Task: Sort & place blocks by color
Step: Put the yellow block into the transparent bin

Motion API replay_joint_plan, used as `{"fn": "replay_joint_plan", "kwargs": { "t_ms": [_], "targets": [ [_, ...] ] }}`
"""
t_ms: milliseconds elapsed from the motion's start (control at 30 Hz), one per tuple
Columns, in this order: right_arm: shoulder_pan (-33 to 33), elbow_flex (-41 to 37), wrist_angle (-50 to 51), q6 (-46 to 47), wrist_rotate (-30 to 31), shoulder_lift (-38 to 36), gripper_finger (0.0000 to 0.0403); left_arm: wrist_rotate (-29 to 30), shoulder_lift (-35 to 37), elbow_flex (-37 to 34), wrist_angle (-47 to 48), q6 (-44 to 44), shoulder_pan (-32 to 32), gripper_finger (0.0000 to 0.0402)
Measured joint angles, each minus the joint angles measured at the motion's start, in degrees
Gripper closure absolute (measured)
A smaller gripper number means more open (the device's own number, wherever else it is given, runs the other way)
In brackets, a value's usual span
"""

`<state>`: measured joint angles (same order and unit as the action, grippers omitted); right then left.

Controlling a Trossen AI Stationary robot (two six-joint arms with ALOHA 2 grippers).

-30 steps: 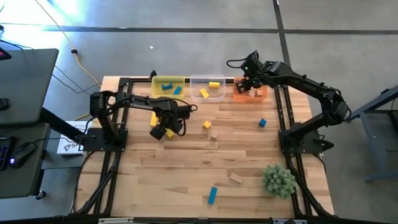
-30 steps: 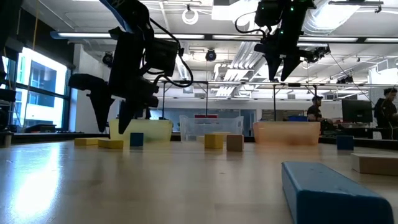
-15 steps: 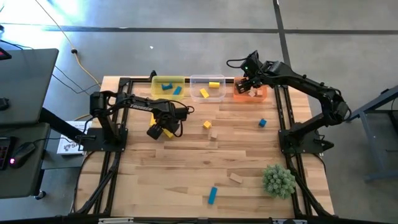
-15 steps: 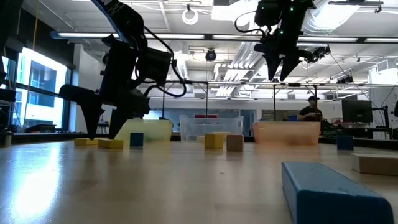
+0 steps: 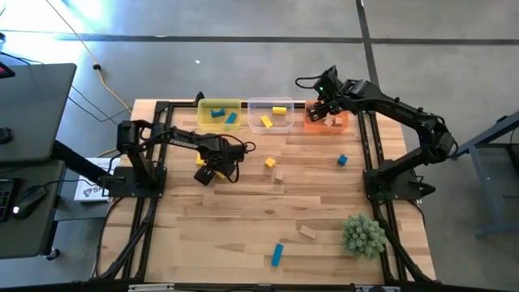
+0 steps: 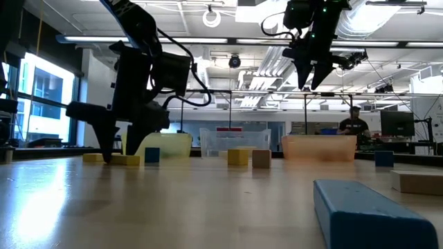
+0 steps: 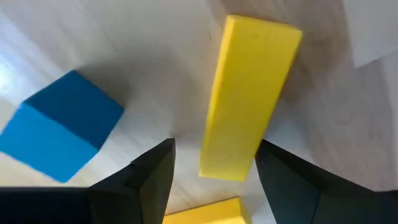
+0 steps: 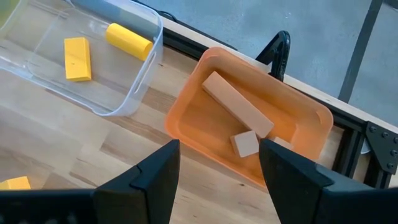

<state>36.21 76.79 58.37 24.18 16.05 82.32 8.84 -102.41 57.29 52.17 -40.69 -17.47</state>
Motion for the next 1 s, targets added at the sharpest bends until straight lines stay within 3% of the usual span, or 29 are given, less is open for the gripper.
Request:
{"fn": "replay_joint_plan", "kwargs": {
  "t_ms": [233, 600, 1000],
  "targets": [
    [0.0, 0.0, 0.0, 0.9, 0.0, 0.0, 0.0195, -2.0, 0.0, 0.0, -0.8, 0.0, 0.0, 0.0205],
    [0.0, 0.0, 0.0, 1.6, 0.0, 0.0, 0.0195, -3.3, 0.2, 0.1, -1.8, 0.1, 0.0, 0.0327],
    [0.0, 0.0, -0.1, 2.5, -5.3, 0.0, 0.0195, -4.4, 0.3, 1.8, -3.1, 7.3, -0.1, 0.0327]
  ]
}}
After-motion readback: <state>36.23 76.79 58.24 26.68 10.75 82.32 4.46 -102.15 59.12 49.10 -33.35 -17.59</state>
